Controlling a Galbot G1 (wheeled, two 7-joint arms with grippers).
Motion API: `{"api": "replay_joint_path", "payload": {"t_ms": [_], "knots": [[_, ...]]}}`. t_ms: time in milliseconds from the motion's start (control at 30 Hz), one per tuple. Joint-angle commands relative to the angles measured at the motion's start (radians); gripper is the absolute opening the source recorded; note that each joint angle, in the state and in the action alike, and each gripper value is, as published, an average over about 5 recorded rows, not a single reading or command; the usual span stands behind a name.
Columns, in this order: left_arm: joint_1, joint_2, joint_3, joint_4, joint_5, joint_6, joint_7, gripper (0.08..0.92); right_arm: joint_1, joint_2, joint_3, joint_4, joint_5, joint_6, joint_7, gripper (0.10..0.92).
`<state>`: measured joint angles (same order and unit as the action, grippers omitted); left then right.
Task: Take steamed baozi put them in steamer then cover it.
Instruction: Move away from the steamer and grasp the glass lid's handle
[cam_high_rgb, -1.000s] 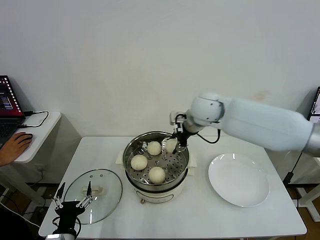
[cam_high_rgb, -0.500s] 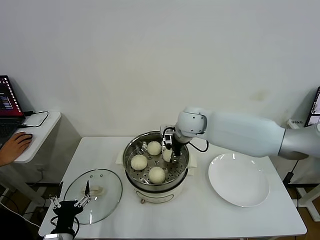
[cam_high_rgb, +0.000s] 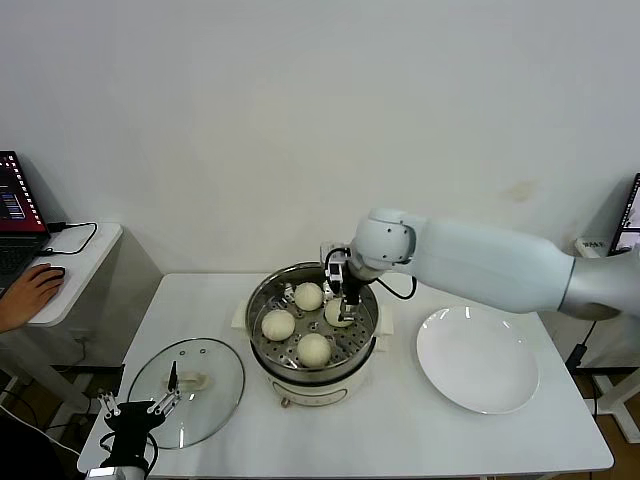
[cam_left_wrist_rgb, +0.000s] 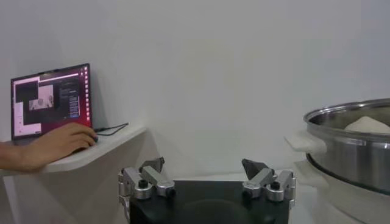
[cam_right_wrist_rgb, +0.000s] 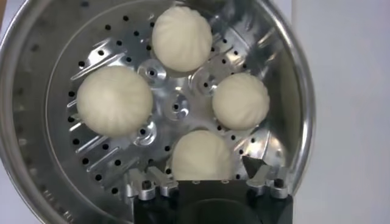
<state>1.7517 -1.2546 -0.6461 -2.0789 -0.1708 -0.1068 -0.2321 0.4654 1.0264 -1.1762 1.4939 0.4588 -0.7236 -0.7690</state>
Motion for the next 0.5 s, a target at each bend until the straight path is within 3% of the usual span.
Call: {"api": "replay_joint_path", "payload": {"t_ms": [33, 267, 367, 500], "knots": [[-0.003, 0.000, 0.004, 0.002, 0.000, 0.001, 0.005, 0.823, -0.021, -0.186, 0.121, 0.209, 0.121, 0.011, 0.209, 0.822], [0.001, 0.000, 0.010, 0.005, 0.000, -0.017, 0.015, 0.823, -0.538, -0.418, 0.513, 0.359, 0.162, 0.295, 0.664, 0.823], [0.002, -0.005, 0.016, 0.010, 0.002, -0.032, 0.020, 0.823, -0.858, -0.456, 0.782, 0.395, 0.113, 0.436, 0.752, 0.823], [-0.001, -0.015, 0.028, 0.022, 0.004, -0.055, 0.022, 0.823, -1.267, -0.405, 1.133, 0.407, 0.013, 0.590, 0.763, 0.823]]}}
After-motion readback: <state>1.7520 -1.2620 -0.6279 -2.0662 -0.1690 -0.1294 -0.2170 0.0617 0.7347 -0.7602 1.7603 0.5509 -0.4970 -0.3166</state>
